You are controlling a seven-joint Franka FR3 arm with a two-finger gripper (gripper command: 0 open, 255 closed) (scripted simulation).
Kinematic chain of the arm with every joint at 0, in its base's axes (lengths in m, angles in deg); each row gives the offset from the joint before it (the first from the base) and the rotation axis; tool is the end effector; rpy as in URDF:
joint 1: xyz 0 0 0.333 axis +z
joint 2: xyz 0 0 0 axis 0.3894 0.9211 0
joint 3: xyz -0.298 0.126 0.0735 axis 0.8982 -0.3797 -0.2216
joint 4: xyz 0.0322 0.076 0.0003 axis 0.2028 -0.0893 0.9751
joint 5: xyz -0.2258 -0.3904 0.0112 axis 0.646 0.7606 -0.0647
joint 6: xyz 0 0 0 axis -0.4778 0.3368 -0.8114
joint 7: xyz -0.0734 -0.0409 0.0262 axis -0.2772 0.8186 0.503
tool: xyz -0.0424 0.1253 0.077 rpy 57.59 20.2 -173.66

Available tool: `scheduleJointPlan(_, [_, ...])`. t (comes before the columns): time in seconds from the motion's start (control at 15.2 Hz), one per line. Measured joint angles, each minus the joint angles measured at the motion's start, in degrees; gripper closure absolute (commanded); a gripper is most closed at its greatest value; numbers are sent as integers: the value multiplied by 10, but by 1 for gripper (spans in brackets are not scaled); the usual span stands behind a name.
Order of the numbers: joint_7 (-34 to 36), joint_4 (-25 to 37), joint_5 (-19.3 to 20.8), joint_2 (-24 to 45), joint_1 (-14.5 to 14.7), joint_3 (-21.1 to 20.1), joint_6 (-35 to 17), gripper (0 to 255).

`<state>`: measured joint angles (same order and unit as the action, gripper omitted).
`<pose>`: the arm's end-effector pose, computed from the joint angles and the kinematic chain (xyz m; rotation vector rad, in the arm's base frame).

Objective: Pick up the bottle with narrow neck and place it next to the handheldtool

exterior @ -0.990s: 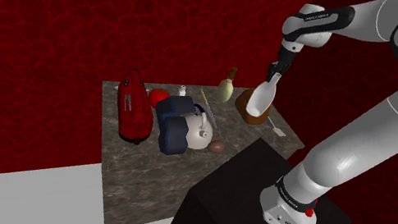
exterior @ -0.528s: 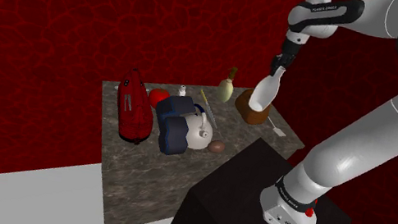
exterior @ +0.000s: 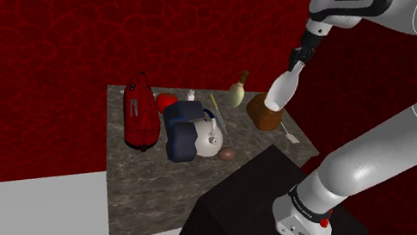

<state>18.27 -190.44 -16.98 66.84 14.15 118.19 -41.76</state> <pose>0.4337 -0.3530 0.4500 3.1277 -0.2532 -0.0520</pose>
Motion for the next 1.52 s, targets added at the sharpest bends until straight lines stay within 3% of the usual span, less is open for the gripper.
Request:
scheduleJointPlan(0.79, [-1, 85, -1, -7, 3, -6, 91, 255])
scheduleJointPlan(1.52, [152, 12, -2, -78, 52, -107, 96, 255])
